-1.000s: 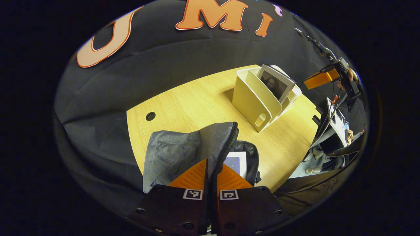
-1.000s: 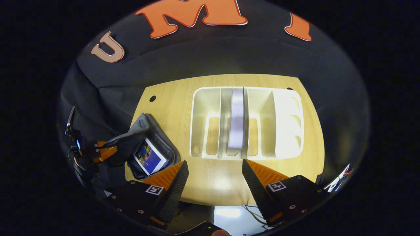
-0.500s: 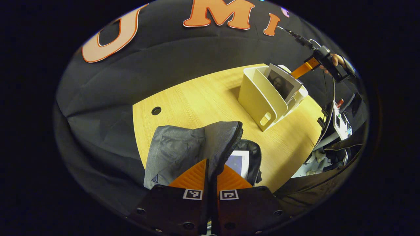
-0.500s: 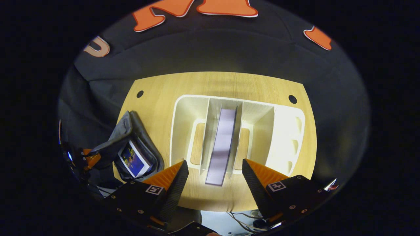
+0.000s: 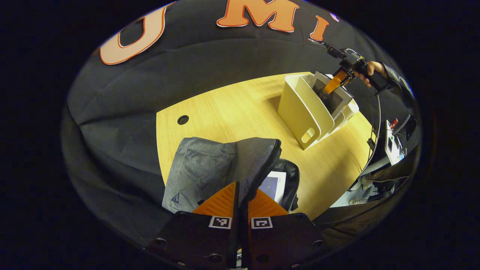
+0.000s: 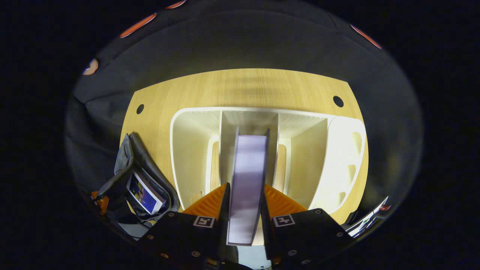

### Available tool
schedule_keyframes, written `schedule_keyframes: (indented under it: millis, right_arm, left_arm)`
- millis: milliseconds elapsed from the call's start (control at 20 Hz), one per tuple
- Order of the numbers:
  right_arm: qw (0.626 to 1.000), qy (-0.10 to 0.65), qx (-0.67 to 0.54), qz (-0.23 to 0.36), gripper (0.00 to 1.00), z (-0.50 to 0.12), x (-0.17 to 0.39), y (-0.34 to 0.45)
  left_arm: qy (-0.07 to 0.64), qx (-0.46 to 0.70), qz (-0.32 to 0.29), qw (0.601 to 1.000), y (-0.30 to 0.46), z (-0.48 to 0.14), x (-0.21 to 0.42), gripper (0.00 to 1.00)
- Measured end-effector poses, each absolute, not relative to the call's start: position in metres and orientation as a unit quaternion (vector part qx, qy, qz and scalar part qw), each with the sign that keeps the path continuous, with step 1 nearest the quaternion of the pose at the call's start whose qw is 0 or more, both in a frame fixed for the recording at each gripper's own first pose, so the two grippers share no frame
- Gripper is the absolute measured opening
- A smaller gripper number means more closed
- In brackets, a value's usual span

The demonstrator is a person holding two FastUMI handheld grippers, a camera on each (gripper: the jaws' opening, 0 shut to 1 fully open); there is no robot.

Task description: Open the schoolbag, grab two books from the bookshelf and put them into the schoolbag.

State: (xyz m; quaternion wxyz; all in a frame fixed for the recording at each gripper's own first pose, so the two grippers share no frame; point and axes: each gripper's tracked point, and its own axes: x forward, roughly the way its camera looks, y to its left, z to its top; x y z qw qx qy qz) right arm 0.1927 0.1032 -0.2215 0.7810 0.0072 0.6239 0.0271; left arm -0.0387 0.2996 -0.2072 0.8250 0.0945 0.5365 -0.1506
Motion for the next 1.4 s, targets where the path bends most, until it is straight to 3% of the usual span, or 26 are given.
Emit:
schedule_keyframes:
  millis: [50,300,1000,1400]
  right_arm:
    - [0.781,0.624,0.002,0.023,0.37,-0.220,0.191,0.100]
    - [0.791,0.611,0.017,-0.003,0.32,-0.195,0.169,0.093]
    - [0.810,0.576,0.082,-0.075,0.31,-0.139,0.039,0.104]
    - [0.808,0.553,0.165,-0.119,0.30,-0.147,-0.031,0.135]
  left_arm:
    - [0.537,0.096,-0.152,0.824,0.299,-0.208,-0.038,0.05]
    - [0.539,0.109,-0.173,0.817,0.298,-0.209,-0.035,0.05]
    - [0.525,0.120,-0.264,0.800,0.296,-0.215,-0.037,0.05]
    - [0.510,0.145,-0.321,0.784,0.299,-0.217,-0.036,0.05]
